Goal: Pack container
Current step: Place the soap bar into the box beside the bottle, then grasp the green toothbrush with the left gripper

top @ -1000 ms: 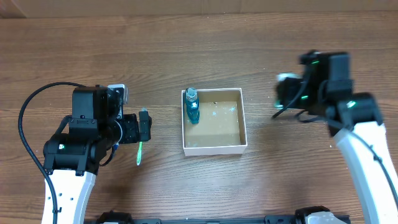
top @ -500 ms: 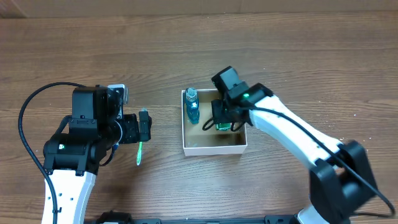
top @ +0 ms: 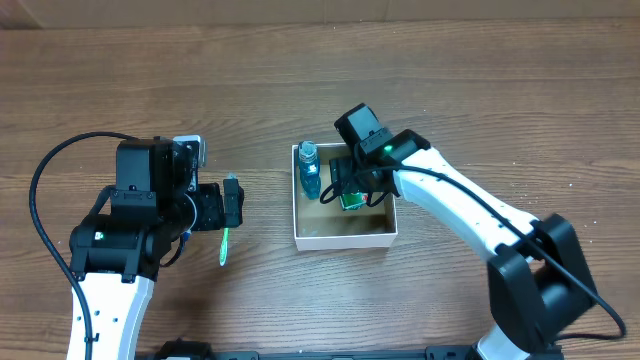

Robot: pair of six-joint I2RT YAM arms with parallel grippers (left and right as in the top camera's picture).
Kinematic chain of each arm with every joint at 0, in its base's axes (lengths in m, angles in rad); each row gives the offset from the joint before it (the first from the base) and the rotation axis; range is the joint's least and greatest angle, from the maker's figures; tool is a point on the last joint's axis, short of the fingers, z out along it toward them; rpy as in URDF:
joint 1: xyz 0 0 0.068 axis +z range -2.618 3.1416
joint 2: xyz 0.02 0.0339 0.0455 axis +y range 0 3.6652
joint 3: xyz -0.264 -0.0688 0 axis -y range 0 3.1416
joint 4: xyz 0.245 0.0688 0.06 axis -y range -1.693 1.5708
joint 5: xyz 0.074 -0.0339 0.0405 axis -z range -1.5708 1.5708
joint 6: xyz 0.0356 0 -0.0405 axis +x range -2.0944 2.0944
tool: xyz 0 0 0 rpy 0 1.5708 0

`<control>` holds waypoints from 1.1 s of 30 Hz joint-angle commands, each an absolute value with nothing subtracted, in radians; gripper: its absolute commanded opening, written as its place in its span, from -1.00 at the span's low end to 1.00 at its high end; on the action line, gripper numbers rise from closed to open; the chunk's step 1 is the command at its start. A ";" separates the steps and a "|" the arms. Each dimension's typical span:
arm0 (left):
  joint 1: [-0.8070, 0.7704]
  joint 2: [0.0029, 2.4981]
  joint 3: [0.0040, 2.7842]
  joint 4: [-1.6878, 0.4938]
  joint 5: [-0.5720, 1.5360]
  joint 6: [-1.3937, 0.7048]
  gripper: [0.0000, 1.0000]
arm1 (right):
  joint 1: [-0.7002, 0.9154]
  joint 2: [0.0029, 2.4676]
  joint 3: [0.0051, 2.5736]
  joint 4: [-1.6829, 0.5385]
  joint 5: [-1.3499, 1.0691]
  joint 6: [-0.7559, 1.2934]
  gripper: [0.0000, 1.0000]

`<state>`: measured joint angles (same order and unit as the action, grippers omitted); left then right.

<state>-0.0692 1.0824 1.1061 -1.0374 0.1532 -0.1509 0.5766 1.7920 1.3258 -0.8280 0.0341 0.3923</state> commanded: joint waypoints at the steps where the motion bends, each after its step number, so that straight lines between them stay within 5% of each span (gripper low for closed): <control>1: -0.059 1.085 1.129 -1.037 0.146 -0.134 1.00 | 0.577 1.598 1.444 -0.870 0.120 0.389 0.55; 5: -0.059 1.085 1.129 -1.035 0.133 -0.135 1.00 | 0.510 1.411 1.475 -0.914 0.210 0.390 1.00; 11: -0.059 1.085 1.129 -1.036 0.099 -0.119 1.00 | 0.135 1.373 1.437 -1.154 0.089 0.394 1.00; 16: -0.059 1.088 1.129 -1.050 0.034 -0.119 1.00 | -0.029 1.373 1.294 -1.182 0.024 0.391 1.00; 33: -0.059 1.740 1.127 -0.958 -0.007 -0.119 1.00 | -0.050 1.427 1.147 -1.086 -0.002 0.367 1.00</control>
